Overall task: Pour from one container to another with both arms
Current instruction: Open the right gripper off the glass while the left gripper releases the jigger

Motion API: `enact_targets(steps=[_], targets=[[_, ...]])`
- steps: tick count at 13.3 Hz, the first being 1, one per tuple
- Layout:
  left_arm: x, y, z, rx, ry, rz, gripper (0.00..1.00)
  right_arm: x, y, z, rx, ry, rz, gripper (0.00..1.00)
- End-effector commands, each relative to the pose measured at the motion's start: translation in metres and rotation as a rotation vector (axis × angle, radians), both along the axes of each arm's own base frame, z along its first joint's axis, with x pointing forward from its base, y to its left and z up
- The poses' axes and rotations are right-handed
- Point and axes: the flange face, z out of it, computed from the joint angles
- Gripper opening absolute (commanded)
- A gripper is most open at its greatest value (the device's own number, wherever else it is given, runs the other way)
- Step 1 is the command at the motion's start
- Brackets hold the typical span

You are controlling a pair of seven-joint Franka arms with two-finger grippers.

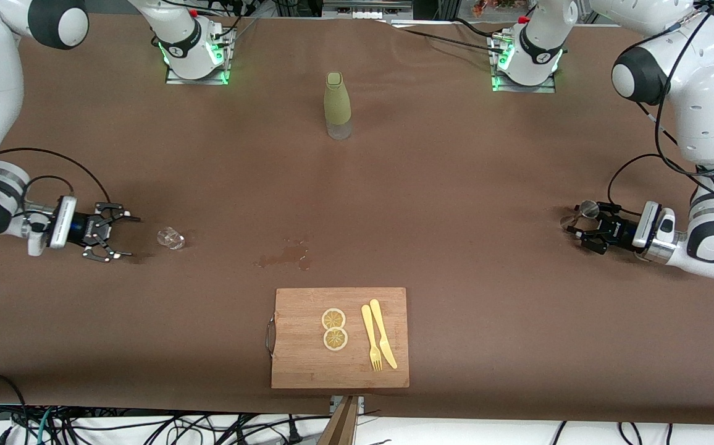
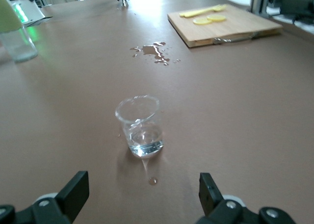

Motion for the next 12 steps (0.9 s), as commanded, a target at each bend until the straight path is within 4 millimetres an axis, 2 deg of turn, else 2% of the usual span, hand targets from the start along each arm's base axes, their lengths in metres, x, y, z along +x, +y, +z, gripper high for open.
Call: enact_targets(steps=[1, 4, 6, 10, 12], targets=[[0.000, 0.009, 0.002, -0.023, -0.105, -0.078, 1.00, 0.027, -0.005, 0.068, -0.090, 0.133, -0.038, 1.00], [0.005, 0.015, 0.010, 0.005, -0.130, -0.067, 1.00, 0.053, 0.009, 0.136, -0.183, 0.296, -0.121, 1.00], [0.014, 0.033, 0.034, 0.064, -0.196, -0.029, 1.00, 0.064, 0.029, 0.176, -0.246, 0.388, -0.187, 1.00], [0.042, 0.055, 0.111, 0.251, -0.357, -0.040, 1.00, 0.077, 0.085, 0.247, -0.360, 0.572, -0.346, 1.00], [0.050, 0.063, 0.149, 0.308, -0.422, -0.025, 1.00, 0.075, 0.111, 0.273, -0.409, 0.663, -0.437, 1.00]])
